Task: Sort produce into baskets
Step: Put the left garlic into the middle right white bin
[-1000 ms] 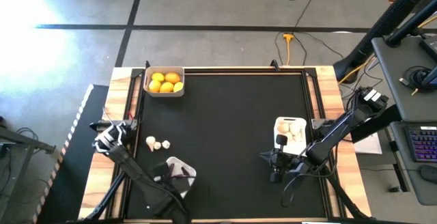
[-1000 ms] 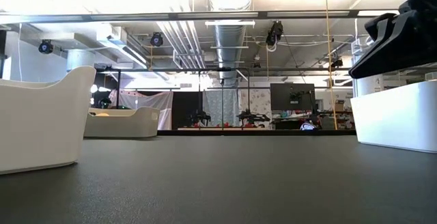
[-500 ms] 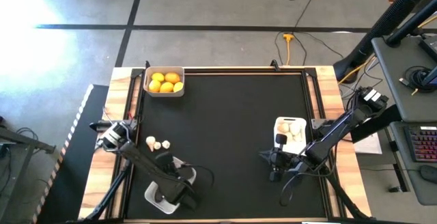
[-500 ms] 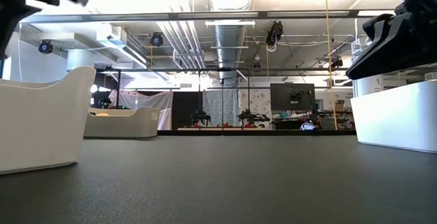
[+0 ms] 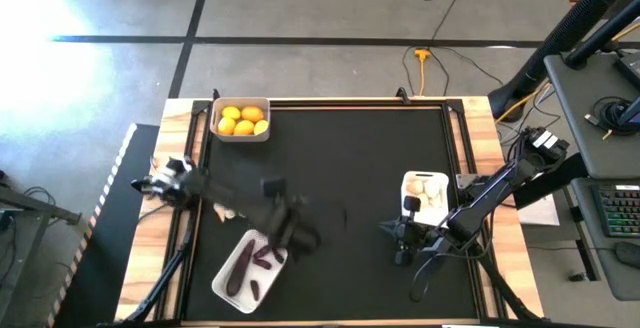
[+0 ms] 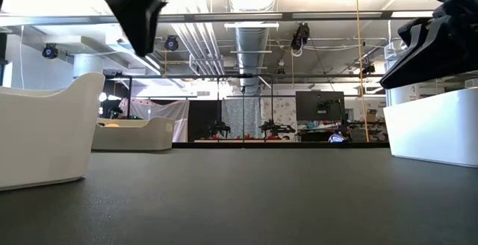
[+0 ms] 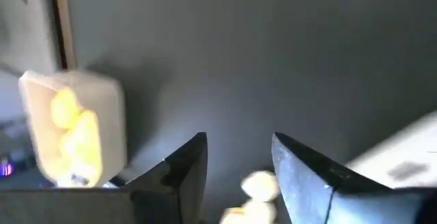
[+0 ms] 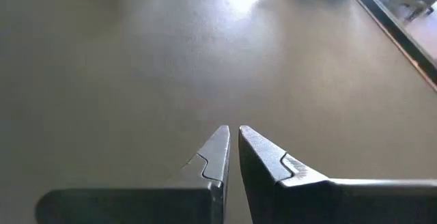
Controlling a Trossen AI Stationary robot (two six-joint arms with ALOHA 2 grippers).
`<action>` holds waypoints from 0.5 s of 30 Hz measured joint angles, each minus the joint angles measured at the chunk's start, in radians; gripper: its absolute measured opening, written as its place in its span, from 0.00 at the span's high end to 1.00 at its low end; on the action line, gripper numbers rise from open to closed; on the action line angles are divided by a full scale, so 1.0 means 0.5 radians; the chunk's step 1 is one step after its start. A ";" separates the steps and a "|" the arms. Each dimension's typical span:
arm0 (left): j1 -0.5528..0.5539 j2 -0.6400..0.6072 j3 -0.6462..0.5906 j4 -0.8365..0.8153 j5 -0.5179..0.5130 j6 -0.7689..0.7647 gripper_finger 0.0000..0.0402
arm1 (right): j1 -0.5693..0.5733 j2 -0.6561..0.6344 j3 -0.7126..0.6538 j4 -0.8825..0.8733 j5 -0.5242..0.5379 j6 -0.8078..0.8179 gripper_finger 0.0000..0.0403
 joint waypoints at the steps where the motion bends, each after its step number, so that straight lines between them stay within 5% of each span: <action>1: 0.076 -0.064 -0.064 0.000 -0.005 0.022 0.64 | 0.000 0.007 0.000 -0.001 -0.004 0.030 0.93; 6: 0.356 -0.406 -0.544 0.013 0.048 -0.082 0.69 | 0.011 0.107 -0.023 0.002 -0.056 0.271 0.93; 11: 0.408 -0.689 -1.064 0.052 0.073 -0.295 0.68 | 0.011 0.323 -0.028 0.135 -0.037 0.498 0.93; 15: 0.402 -0.880 -1.375 0.128 0.155 -0.360 0.60 | 0.013 0.473 -0.013 0.460 -0.049 0.294 0.93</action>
